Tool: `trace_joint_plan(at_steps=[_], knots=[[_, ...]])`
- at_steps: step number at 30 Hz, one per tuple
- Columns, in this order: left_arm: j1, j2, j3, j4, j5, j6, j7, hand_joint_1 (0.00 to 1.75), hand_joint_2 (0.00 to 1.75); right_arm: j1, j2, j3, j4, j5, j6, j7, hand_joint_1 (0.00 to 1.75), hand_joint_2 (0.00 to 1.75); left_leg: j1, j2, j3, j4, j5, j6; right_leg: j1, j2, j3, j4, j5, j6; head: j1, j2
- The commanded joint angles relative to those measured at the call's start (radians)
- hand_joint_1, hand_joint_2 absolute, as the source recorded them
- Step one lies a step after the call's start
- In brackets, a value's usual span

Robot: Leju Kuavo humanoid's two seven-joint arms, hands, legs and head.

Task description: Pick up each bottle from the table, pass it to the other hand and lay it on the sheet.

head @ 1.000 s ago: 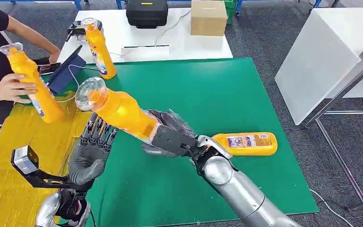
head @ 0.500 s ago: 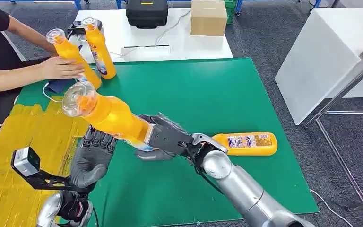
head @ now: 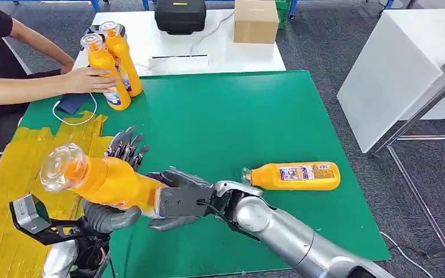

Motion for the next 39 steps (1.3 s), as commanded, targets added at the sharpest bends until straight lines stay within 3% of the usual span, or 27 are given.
trace_joint_plan(at_steps=[1, 12, 13, 36, 37, 38, 39], knots=[[-0.029, -0.006, -0.058, 0.016, -0.008, -0.001, 0.006, 0.00, 1.75, -0.058, -0.018, 0.100, 0.028, -0.003, -0.001, 0.007, 1.75, 1.75, -0.001, -0.001, 0.002, 0.000, -0.001, 0.000, -0.001, -0.002, 0.002, 0.000, -0.001, 0.001, 0.000, 0.000], [-0.064, -0.004, -0.095, 0.026, -0.163, 0.034, -0.015, 0.00, 1.75, -0.066, -0.021, 0.114, 0.041, -0.013, -0.017, 0.012, 1.75, 1.75, -0.001, -0.003, 0.002, 0.000, 0.000, 0.000, -0.001, -0.004, 0.002, 0.001, -0.002, 0.001, 0.000, 0.000], [-0.064, -0.004, -0.095, 0.026, -0.163, 0.034, -0.015, 1.75, 1.75, -0.066, -0.021, 0.114, 0.041, -0.013, -0.017, 0.012, 1.75, 1.75, -0.002, -0.004, 0.003, 0.000, 0.000, 0.000, -0.001, -0.005, 0.003, 0.001, -0.002, 0.001, 0.000, 0.000], [-0.061, 0.024, -0.071, 0.043, -0.154, -0.010, -0.043, 1.75, 1.75, -0.030, -0.069, 0.052, 0.024, 0.050, -0.070, 0.003, 1.75, 1.75, -0.001, -0.002, 0.001, -0.001, 0.000, 0.000, 0.000, -0.003, 0.002, 0.000, -0.001, 0.001, 0.000, 0.000], [-0.056, 0.027, -0.063, 0.038, -0.160, -0.005, -0.042, 1.75, 1.75, -0.012, -0.075, 0.024, 0.014, 0.063, -0.095, 0.006, 0.59, 1.75, -0.001, -0.003, 0.002, -0.001, 0.000, 0.000, -0.001, -0.004, 0.003, 0.000, -0.001, 0.001, 0.000, 0.000], [-0.050, 0.032, -0.048, 0.031, -0.171, 0.005, -0.041, 1.75, 1.75, 0.013, -0.087, -0.011, -0.006, 0.091, -0.125, 0.008, 0.00, 1.75, -0.001, -0.003, 0.002, -0.001, 0.000, 0.000, 0.000, -0.004, 0.002, -0.001, -0.001, 0.001, 0.000, 0.000], [-0.044, 0.038, -0.034, 0.027, -0.180, 0.012, -0.038, 1.75, 1.75, 0.036, -0.096, -0.046, -0.024, 0.110, -0.148, 0.009, 0.00, 1.75, -0.001, -0.004, 0.003, -0.001, 0.000, 0.000, -0.001, -0.005, 0.003, -0.001, -0.002, 0.001, 0.000, 0.000]])
